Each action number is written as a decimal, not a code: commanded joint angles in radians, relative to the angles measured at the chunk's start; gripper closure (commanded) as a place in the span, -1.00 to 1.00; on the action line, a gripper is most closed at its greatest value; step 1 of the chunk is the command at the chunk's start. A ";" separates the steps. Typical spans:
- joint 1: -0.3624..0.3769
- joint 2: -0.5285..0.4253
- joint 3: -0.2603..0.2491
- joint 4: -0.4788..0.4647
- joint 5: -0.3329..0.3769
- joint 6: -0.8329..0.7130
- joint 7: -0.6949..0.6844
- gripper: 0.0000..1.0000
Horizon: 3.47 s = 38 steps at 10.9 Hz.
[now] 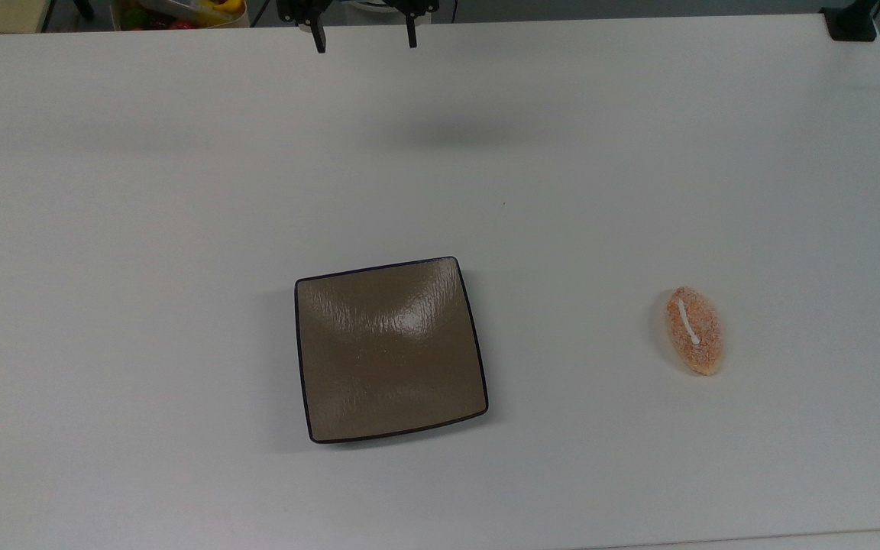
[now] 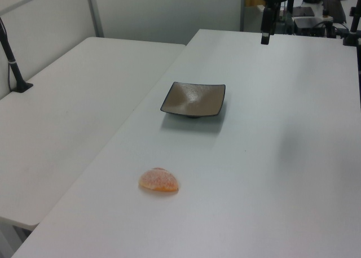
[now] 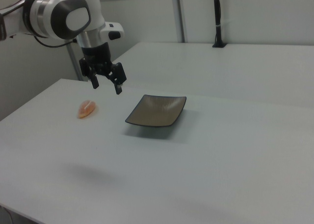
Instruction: Bread is placed on a ceramic plate
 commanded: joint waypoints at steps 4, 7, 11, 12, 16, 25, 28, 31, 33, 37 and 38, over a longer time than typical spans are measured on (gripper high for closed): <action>-0.017 -0.007 0.013 -0.004 0.017 -0.026 -0.027 -1.00; -0.017 -0.006 0.014 -0.004 0.019 -0.027 -0.027 -1.00; -0.017 -0.006 0.014 -0.004 0.019 -0.018 -0.031 -1.00; -0.020 -0.004 0.013 -0.005 0.019 -0.018 -0.071 -1.00; -0.049 -0.003 0.013 -0.007 0.008 -0.017 -0.237 -1.00; 0.139 0.228 0.016 0.301 -0.029 0.005 -0.015 -1.00; 0.254 0.342 0.016 0.384 -0.031 0.165 0.122 -1.00; 0.352 0.429 0.014 0.389 -0.078 0.389 0.287 -1.00; 0.392 0.488 0.014 0.389 -0.109 0.526 0.349 -1.00; 0.451 0.617 0.008 0.404 -0.259 0.712 0.475 -1.00; 0.466 0.666 0.007 0.435 -0.292 0.751 0.513 -1.00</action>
